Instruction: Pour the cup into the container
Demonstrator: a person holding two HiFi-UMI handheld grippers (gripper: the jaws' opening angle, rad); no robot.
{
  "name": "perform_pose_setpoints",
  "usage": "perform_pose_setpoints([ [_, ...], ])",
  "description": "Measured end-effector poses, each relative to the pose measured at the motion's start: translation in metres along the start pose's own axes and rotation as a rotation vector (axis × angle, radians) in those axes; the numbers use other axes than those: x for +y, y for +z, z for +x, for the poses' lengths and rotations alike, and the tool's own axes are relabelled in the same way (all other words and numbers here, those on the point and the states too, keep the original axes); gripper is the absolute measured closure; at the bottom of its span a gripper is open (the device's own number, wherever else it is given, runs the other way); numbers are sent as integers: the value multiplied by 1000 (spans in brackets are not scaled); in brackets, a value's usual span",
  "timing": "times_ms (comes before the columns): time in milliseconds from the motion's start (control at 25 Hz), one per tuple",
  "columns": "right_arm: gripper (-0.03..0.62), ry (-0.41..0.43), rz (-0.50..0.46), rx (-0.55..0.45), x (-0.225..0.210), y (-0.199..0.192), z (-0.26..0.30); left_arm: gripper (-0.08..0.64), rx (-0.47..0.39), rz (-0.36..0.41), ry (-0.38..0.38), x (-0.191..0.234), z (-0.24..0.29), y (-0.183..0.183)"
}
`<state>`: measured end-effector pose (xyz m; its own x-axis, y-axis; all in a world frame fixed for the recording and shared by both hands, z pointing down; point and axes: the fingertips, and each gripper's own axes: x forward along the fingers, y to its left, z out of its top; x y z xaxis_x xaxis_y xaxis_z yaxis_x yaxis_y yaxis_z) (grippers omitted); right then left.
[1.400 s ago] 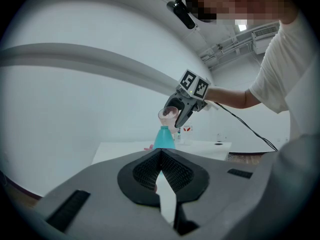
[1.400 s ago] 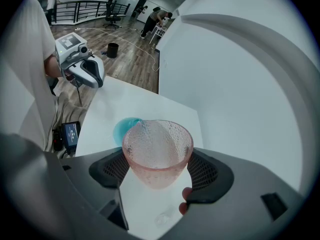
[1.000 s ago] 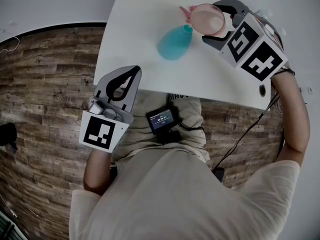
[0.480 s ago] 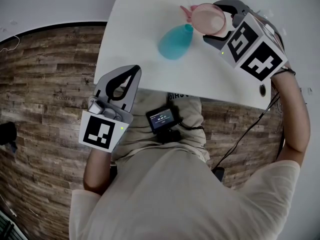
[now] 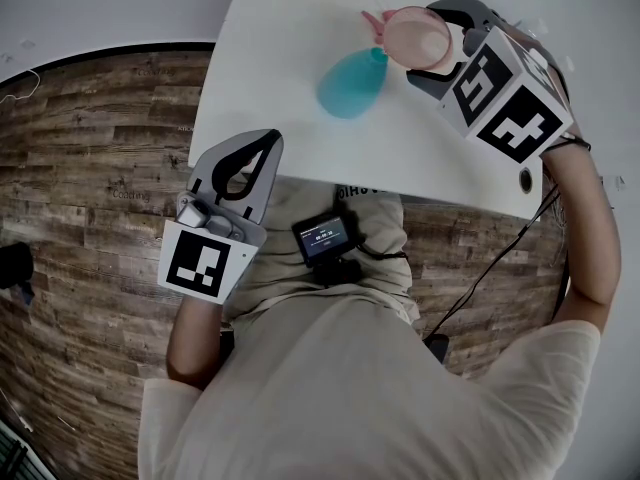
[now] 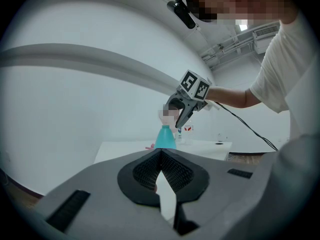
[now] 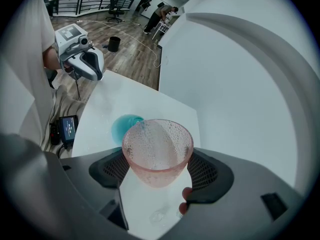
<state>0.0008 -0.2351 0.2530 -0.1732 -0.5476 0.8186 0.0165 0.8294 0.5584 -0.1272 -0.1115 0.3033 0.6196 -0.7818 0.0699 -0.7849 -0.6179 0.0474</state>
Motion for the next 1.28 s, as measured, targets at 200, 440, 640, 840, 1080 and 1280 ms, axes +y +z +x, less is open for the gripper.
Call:
perform_pose_setpoints([
  [200,222,-7,-7,3,0,1,-1,549,-2,1,-1,0,0,1],
  [440,222,-11,-10,10,-1,1,-2,549,-3,3,-4,0,1,2],
  [640,222,-16,-17,16,-3,1,-4,549,-6,3,-5,0,0,4],
  [840,222,-22,-23,20,-3,3,-5,549,-9,3,-4,0,-1,4],
  [1080,222,-20,-27,27,-3,3,-3,549,-8,0,-1,1,-1,4],
  [1280,222,-26,-35,36,-2,2,-1,549,-8,-4,0,1,-2,2],
])
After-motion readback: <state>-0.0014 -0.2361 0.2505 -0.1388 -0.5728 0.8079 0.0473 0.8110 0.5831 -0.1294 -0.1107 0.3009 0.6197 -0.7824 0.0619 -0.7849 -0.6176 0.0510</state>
